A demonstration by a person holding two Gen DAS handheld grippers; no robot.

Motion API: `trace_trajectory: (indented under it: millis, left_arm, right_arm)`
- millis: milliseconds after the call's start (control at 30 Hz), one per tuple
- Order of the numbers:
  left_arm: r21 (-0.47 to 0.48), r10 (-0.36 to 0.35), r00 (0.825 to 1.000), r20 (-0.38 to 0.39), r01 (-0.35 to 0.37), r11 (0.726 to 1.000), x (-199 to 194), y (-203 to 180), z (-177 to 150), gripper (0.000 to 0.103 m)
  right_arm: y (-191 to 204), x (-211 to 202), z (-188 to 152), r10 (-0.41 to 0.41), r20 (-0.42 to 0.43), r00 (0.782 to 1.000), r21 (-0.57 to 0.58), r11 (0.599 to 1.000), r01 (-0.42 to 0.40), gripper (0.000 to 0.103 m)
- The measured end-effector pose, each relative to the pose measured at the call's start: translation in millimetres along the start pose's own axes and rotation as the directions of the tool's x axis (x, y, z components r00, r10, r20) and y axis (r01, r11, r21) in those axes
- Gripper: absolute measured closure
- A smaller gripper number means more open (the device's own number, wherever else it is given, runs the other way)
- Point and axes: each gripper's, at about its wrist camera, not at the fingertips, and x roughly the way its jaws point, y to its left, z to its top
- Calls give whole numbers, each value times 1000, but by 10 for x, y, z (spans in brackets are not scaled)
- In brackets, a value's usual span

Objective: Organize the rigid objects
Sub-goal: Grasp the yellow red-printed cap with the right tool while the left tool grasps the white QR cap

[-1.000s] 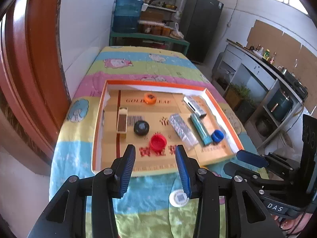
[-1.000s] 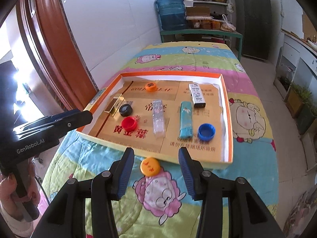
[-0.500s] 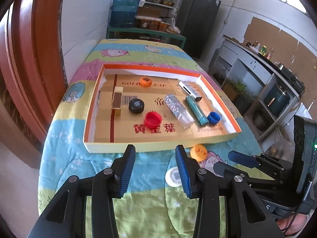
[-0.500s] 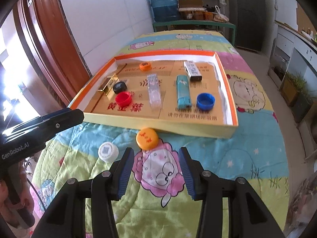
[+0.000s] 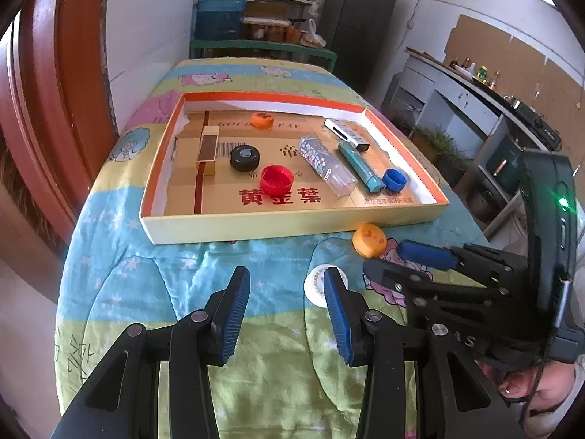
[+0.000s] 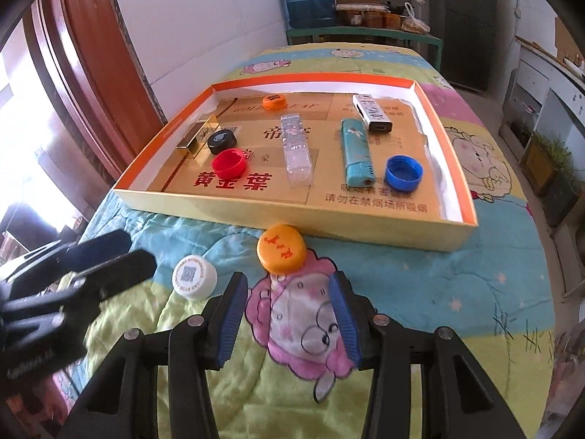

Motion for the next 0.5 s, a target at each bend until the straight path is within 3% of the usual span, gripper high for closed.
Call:
trace_trajectory:
  millis: [267, 300, 367, 500]
  left_arm:
    - [15, -7, 1000, -14, 8, 1000, 51, -17, -24, 60]
    - [20, -9, 1000, -16, 9, 1000, 59, -24, -24, 60]
    - [31, -15, 1000, -20, 16, 999, 75, -52, -29, 60]
    - [65, -39, 999, -36, 41, 997, 125, -156, -29, 60]
  right_arm:
    - [69, 110, 108, -22, 14, 1000, -32, 999, 23, 57]
    - [73, 110, 106, -28, 15, 999, -35, 999, 28, 59]
    - [79, 113, 105, -47, 17, 999, -46, 998, 47, 72]
    - [13, 77, 92, -27, 16, 1000, -24, 999, 27, 72]
